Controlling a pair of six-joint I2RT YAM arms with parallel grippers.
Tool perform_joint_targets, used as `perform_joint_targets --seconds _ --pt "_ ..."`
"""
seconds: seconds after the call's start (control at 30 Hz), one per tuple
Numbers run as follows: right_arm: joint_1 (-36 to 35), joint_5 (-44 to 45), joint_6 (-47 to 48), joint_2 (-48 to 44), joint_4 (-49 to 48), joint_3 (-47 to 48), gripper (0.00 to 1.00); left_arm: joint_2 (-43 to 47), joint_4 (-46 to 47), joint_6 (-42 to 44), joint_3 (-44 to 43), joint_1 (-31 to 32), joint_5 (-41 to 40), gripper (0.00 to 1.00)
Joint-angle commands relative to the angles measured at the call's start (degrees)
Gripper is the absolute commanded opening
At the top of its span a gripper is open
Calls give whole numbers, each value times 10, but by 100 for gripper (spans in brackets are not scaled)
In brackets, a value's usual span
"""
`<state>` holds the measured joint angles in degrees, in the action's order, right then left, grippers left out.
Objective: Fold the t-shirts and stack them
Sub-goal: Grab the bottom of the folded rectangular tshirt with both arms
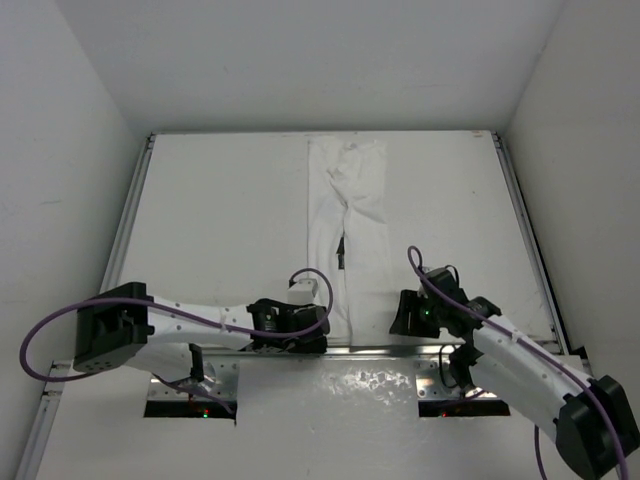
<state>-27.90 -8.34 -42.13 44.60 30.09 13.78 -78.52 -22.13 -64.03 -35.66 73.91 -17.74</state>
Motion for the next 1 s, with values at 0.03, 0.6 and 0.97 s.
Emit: perform_joint_targets --seconds 0.03,0.6,0.97 --pt "-5 -7 -14 13 -31 -9 56 23 7 -27 -13 4 -55 54" --pt "-29 -55 -19 35 -57 -20 21 -67 110 -30 18 -24 -5 18" --pt "-37 -21 -14 -18 -21 67 0 71 42 14 -5 -25 -83 0"
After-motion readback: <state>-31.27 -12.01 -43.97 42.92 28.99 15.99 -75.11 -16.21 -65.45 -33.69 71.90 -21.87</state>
